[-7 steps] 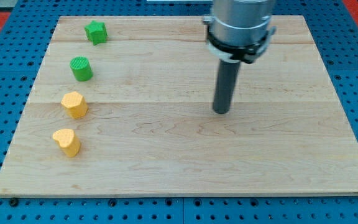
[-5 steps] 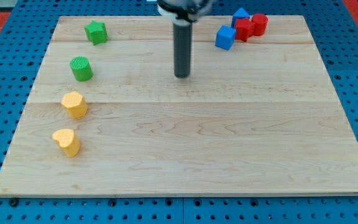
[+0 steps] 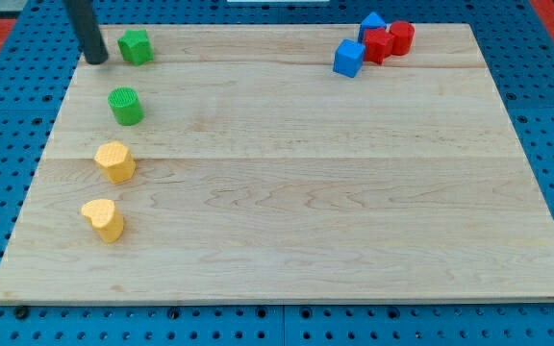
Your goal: Push the green star into the blue cube
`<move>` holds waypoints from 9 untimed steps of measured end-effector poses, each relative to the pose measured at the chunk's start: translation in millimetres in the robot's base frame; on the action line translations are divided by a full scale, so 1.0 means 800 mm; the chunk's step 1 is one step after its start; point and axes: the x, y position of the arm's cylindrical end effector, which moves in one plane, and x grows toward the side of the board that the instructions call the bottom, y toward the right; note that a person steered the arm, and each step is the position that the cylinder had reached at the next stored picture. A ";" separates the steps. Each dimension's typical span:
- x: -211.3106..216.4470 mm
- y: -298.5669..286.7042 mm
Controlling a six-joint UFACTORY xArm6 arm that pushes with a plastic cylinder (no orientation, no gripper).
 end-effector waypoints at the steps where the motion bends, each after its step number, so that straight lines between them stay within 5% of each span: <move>1: -0.049 0.065; 2: -0.053 0.183; 4: -0.016 0.060; 5: 0.049 0.074; 6: 0.046 0.176; 8: 0.022 0.064; 9: 0.006 0.158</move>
